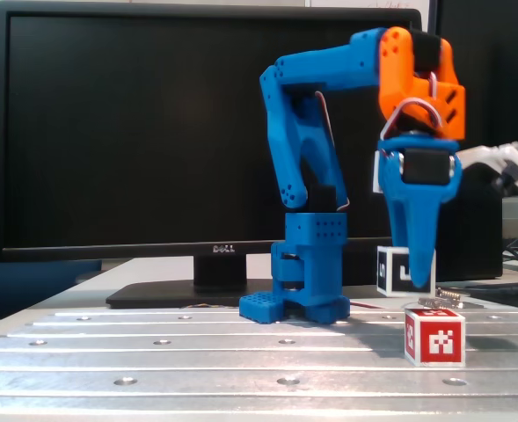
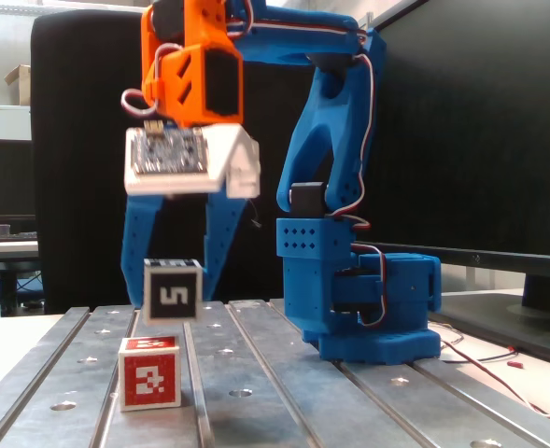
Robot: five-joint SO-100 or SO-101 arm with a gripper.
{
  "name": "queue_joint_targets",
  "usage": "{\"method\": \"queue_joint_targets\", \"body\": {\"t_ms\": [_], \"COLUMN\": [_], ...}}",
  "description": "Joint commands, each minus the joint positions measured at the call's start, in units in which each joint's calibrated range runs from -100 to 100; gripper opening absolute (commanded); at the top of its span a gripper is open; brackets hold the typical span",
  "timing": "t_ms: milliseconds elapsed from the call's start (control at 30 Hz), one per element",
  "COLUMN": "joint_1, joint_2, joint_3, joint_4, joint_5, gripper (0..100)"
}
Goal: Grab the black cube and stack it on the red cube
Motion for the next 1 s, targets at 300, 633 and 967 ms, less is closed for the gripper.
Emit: {"method": "queue_joint_targets", "body": {"t_ms": [300,633,967], "joint_1": [-1.33,-1.33,-1.33], "joint_2": [4.28,4.78,4.87], "joint_3": [-7.15,-8.33,-7.96], "joint_4": [-1.53,-1.70,-1.79], "joint_5": [-1.55,-1.60,-1.65], "gripper": [16,16,16]}}
